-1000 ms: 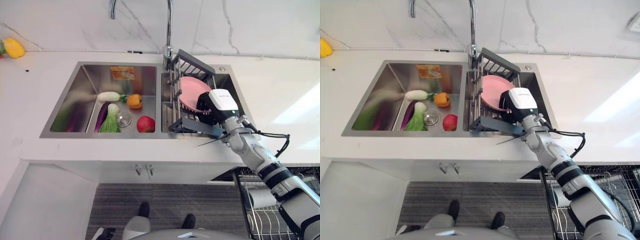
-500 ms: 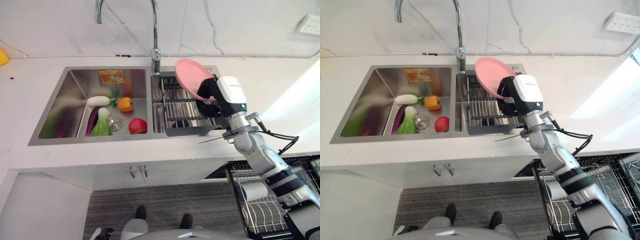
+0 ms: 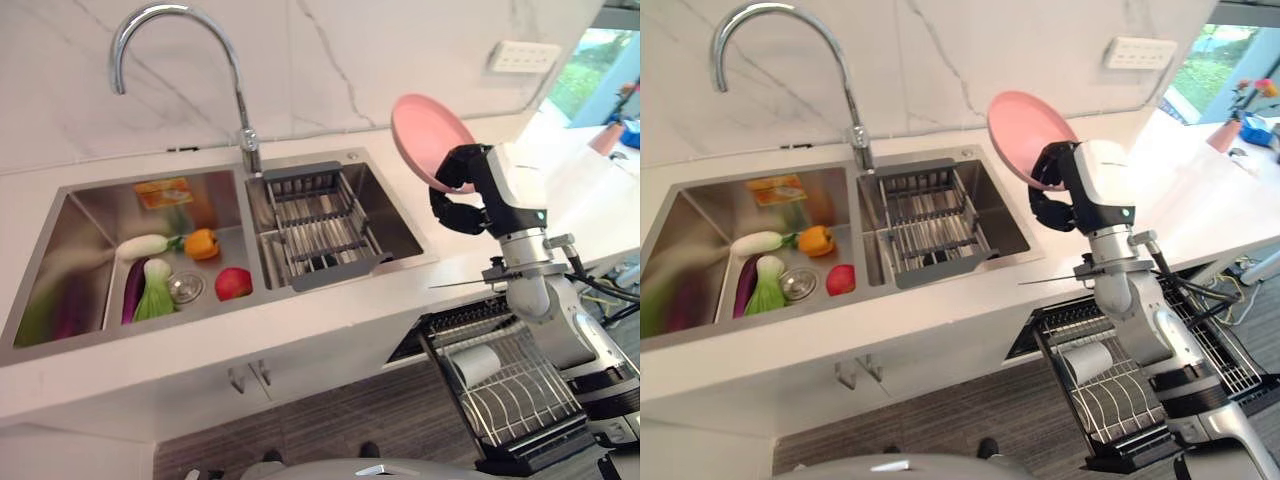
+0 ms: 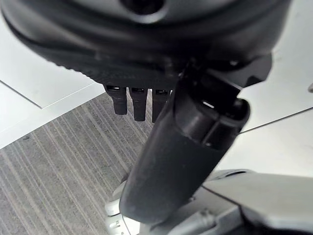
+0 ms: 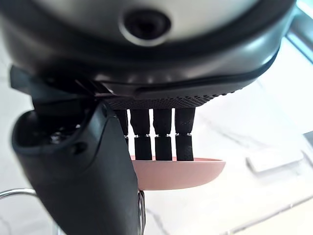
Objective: Place the dishes in the dishwasher.
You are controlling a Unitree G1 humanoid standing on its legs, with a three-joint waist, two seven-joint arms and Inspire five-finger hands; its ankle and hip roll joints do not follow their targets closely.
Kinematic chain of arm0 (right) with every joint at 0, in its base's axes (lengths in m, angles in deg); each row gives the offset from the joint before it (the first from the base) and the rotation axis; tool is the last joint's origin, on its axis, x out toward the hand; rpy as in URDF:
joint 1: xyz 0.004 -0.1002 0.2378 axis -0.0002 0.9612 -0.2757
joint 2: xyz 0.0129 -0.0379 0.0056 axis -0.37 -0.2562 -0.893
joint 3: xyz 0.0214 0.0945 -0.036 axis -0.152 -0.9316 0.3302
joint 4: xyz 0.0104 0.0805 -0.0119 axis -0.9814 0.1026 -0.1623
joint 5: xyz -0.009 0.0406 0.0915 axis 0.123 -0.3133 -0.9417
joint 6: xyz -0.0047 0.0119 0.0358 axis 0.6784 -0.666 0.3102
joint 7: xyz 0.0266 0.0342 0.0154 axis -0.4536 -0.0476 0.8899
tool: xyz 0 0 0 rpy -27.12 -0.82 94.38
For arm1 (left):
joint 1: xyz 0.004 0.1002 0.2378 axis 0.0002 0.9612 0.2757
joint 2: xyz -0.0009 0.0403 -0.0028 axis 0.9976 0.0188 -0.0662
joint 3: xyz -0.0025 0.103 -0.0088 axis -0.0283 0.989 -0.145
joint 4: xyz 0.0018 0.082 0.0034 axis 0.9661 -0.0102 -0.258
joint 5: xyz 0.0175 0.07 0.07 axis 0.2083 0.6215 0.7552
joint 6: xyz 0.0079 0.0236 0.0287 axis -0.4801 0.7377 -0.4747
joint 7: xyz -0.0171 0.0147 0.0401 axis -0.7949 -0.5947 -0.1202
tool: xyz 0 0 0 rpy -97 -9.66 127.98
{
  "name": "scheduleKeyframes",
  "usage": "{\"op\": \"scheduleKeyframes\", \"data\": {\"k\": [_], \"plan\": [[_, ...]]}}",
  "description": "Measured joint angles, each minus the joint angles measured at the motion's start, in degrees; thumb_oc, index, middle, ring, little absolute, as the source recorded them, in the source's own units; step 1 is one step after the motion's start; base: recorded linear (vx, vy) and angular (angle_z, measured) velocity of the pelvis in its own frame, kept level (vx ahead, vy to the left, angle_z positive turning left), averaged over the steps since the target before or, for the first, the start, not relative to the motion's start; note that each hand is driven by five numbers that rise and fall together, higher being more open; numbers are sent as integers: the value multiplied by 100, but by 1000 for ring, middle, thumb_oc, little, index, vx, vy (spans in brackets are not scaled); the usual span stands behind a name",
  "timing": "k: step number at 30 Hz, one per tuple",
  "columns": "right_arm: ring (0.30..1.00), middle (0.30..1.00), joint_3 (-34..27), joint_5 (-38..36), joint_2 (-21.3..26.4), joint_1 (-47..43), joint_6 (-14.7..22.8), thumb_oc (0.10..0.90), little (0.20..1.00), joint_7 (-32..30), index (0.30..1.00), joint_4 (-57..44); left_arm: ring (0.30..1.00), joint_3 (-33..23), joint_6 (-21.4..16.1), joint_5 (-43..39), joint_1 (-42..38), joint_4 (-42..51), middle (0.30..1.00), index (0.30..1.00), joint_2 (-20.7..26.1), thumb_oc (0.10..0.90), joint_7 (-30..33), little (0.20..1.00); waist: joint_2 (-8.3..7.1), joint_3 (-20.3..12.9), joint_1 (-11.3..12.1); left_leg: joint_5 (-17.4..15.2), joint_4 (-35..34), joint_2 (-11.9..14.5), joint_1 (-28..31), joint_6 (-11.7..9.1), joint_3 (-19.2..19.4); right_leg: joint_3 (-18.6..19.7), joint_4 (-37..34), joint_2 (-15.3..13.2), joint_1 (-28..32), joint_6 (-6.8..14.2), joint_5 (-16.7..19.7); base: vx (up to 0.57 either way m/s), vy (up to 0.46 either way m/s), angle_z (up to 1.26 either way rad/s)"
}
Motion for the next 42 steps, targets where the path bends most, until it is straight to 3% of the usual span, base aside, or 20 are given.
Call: {"op": "scheduleKeyframes", "data": {"k": [7, 8, 9, 10, 11, 13, 14, 15, 16, 17, 18, 19, 20, 21, 22, 23, 26, 28, 35, 42], "plan": [[300, 300, -573, 1, 113, 621, -54, 400, 300, -92, 300, -70, 900, -8, 7, -118, 140, -126, 900, 900, -34, 800, -37, 900, -6, -88, -194, -196, 31, 12, 325, -73, 280, 713, -7, 116, -110, 30, 2, -28, 56, -58], [300, 300, -574, 2, 112, 662, -65, 400, 300, -143, 300, -4, 900, -16, 1, -206, 130, -250, 900, 900, -40, 800, -28, 900, -35, -105, -174, -299, 194, -95, 280, -30, -80, 994, 30, 125, -203, -16, 105, -130, 99, -134], [300, 300, -581, -2, 183, 674, -120, 400, 300, -197, 300, 187, 900, -13, -4, -367, 17, -406, 900, 900, -142, 800, -27, 900, -27, -131, -43, -581, 510, -238, 101, 144, -1284, 1352, 1, 101, -375, -46, 207, -158, 122, -153], [300, 300, -647, 8, 330, 748, -152, 400, 300, -198, 300, 263, 900, -13, 6, -400, -52, -429, 900, 900, -243, 800, -22, 900, 53, -99, -30, -709, 492, -252, 105, -3, -1586, 1439, 15, 111, -456, -19, 270, -271, 207, -128], [300, 300, -799, 13, 388, 962, -159, 400, 300, -199, 300, 354, 900, -25, 24, -412, -89, -537, 900, 900, -243, 800, -43, 900, 84, -92, -62, -719, 480, -344, 120, 30, -1611, 1447, 24, 29, -432, 29, 309, -185, 135, -36], [300, 300, -1449, 39, 404, 1723, -278, 400, 300, -213, 300, 657, 900, 3, 54, -462, -202, -560, 900, 900, -217, 800, -40, 900, 72, -75, -217, -669, 530, -500, 15, 190, -1603, 1231, -2, -229, -454, 150, 264, -97, 94, 20], [300, 300, -1449, 39, 404, 1723, -278, 400, 300, -213, 300, 657, 900, 3, 54, -462, -202, -560, 900, 900, -217, 800, -40, 900, 72, -75, -217, -669, 530, -500, 15, 190, -1603, 1231, -2, -229, -454, 150, 264, -190, 135, -25], [300, 300, -1482, 24, 364, 1716, -630, 400, 300, -216, 300, 937, 900, 1, 54, -496, -143, -565, 900, 900, -220, 800, -53, 900, 107, -95, -332, -591, 365, -615, 43, 299, -1377, 1111, 9, -359, -643, 225, 254, -295, 103, -64], [300, 300, -1466, 29, 298, 1628, -646, 400, 300, -272, 300, 1059, 900, 0, 39, -540, -119, -577, 900, 900, -197, 800, -51, 900, 42, -75, -340, -532, 380, -668, 24, 366, -1207, 1115, 65, -465, -792, 356, 521, -366, 110, -117], [300, 300, -1326, 30, 233, 1380, -659, 400, 300, -297, 300, 1373, 900, -2, 19, -582, -97, -669, 900, 900, -228, 800, -58, 900, 58, -40, -285, -494, 262, -729, 102, 377, -886, 876, 74, -475, -978, 328, 400, -219, 22, -124], [300, 300, -1238, 30, 178, 1247, -664, 400, 300, -366, 300, 1571, 900, -13, -14, -589, -95, -705, 900, 900, -238, 800, -92, 900, 136, -4, -101, -480, 329, -616, 53, 398, -486, 156, 186, -690, -1115, 104, 116, -95, -28, -195], [300, 300, -1205, 17, 184, 1194, -737, 400, 300, -337, 300, 1660, 900, -14, -24, -605, -234, -626, 900, 900, -379, 800, -76, 900, 448, 152, 132, -573, 449, -321, 5, 352, -166, -964, 495, -833, -1205, 163, 167, -8, -64, -138], [300, 300, -1173, 21, 178, 1210, -738, 400, 300, -295, 300, 1606, 900, -81, -20, -609, -226, -659, 900, 900, -362, 800, -77, 900, 490, 200, 67, -592, 518, -270, -58, 322, -208, -1043, 389, -943, -1073, 231, 330, -10, -106, -91], [300, 300, -1045, 36, 178, 1218, -737, 400, 300, -242, 300, 1563, 900, -440, -37, -631, -267, -696, 900, 900, -347, 800, -77, 900, 402, 254, -42, -615, 557, -267, -74, 281, -215, -1089, 526, -1249, -909, 325, 588, -15, -100, -5], [300, 300, -958, 41, 146, 1224, -724, 400, 300, -235, 300, 1556, 900, -549, -34, -663, -287, -695, 900, 900, -270, 800, -61, 900, 287, 289, -32, -645, 586, -297, -54, 235, -190, -914, 669, -1365, -764, 320, 905, -42, -141, -8], [300, 300, -914, 60, 99, 1289, -693, 400, 300, -218, 300, 1503, 900, -655, -28, -690, -374, -725, 900, 900, -147, 800, -45, 900, 127, 326, 2, -693, 688, -301, -65, 141, -202, -371, 620, -1395, -543, 435, 953, -30, -152, -10], [300, 300, -915, 64, 105, 1163, -682, 400, 300, -205, 300, 1429, 900, -677, -92, -713, -467, -662, 900, 900, -204, 800, -56, 900, 207, 474, 34, -673, 734, -129, -82, -45, -238, -174, 486, -1211, -430, 535, 740, 32, -141, -1], [300, 300, -763, 62, 103, 1056, -667, 400, 300, -119, 300, 1440, 900, -727, -95, -838, -409, -662, 900, 900, -241, 800, -51, 900, 157, 505, 143, -604, 632, -57, 7, -215, -185, -363, 105, -1091, -219, 565, 448, 131, -329, -16], [300, 300, -364, 17, 101, 1043, -642, 400, 300, 268, 300, 1608, 900, -844, -57, -1242, -179, -617, 900, 900, -407, 800, -37, 900, 436, 388, 171, -292, 256, 729, -15, -598, -465, -661, -16, -303, -165, 256, 262, 84, -187, 10], [300, 300, 42, 7, 119, 831, -508, 400, 300, 343, 300, 2075, 900, -617, -22, -1255, -46, -455, 900, 900, -566, 800, -136, 900, 587, 267, 350, -61, 67, 827, -220, -730, -827, -1022, -17, -207, -195, 173, 249, 23, -84, 29]]}}
